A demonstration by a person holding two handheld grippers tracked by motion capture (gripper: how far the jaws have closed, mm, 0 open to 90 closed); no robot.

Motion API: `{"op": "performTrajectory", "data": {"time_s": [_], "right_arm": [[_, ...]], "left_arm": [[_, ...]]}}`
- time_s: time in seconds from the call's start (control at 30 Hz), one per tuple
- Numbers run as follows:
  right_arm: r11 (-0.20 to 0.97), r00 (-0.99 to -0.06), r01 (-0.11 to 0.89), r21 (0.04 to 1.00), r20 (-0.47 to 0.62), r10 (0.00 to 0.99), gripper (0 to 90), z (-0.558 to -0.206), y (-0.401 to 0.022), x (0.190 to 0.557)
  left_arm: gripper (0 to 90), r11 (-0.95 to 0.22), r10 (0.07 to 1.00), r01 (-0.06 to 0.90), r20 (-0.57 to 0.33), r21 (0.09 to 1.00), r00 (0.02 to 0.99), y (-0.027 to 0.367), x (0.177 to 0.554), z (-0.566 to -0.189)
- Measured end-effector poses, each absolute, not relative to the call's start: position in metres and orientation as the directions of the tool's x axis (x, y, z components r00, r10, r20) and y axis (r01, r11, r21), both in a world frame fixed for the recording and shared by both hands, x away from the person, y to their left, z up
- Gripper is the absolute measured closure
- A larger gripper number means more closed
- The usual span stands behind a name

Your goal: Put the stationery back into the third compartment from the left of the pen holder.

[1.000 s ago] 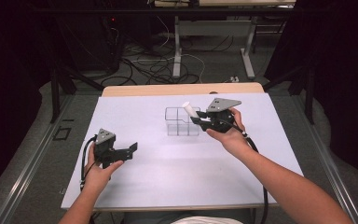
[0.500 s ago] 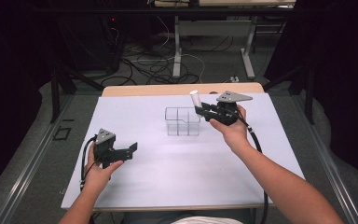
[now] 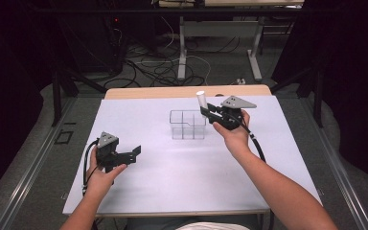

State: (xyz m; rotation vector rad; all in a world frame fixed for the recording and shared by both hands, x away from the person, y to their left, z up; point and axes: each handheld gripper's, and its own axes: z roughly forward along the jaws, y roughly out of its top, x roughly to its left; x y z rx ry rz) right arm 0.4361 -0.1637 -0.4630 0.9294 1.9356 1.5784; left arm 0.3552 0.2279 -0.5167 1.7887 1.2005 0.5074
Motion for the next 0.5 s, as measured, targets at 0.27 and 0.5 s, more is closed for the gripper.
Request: {"op": "performTrajectory", "data": {"time_s": [0.27,0.5], "right_arm": [[0.143,-0.649,0.194,0.971,0.018,0.761,70.6,-0.477,-0.157,0.439],[0.148,-0.648,0.185,0.971,0.007,0.762,70.6,-0.485,-0.153,0.440]], "left_arm": [[2.4,-0.103,0.880,0.502,-0.156,0.859,0.448,0.224,0.355,-0.515],[5.6,-0.033,0.858,0.504,-0.234,0.863,0.457,0.214,0.358,-0.503]]}}
